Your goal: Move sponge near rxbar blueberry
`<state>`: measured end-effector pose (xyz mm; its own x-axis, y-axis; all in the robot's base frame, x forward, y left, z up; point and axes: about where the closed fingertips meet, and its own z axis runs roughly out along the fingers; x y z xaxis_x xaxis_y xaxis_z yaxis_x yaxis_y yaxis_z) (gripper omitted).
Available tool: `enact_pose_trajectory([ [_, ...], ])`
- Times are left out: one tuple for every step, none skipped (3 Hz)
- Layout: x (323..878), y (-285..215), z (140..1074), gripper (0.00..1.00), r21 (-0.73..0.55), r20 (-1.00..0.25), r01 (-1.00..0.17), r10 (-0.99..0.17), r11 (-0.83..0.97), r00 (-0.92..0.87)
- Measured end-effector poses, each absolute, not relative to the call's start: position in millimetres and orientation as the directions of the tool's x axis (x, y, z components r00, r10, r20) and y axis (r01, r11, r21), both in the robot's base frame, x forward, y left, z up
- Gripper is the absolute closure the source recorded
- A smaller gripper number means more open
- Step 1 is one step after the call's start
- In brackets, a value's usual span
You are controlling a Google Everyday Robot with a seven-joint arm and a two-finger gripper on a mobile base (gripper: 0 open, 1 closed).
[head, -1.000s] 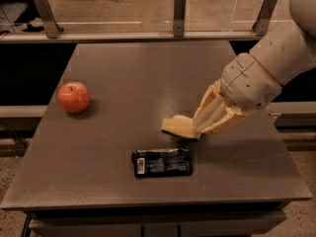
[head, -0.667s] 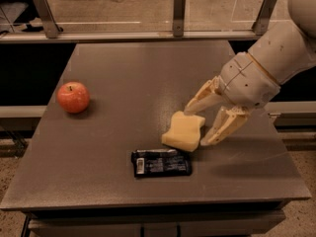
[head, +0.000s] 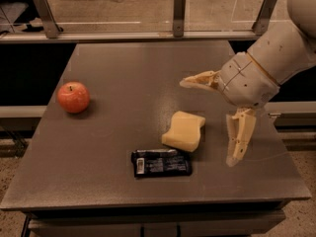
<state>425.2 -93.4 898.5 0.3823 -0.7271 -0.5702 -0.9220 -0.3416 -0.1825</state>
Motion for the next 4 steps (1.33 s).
enact_pose_trajectory([
  [430.2, -103.3, 904.6, 0.00, -0.178, -0.494, -0.934, -0.793, -0.310, 0.357],
  [446.8, -142.3, 906.6, 0.00, -0.169, -0.343, -0.962, -0.902, -0.213, 0.260],
  [461.9, -188.5, 901.3, 0.00, -0.190, -0.220, -0.977, -0.965, -0.100, 0.142],
  [464.0, -194.6, 900.1, 0.00, -0.194, -0.198, -0.977, -0.971, -0.094, 0.133],
])
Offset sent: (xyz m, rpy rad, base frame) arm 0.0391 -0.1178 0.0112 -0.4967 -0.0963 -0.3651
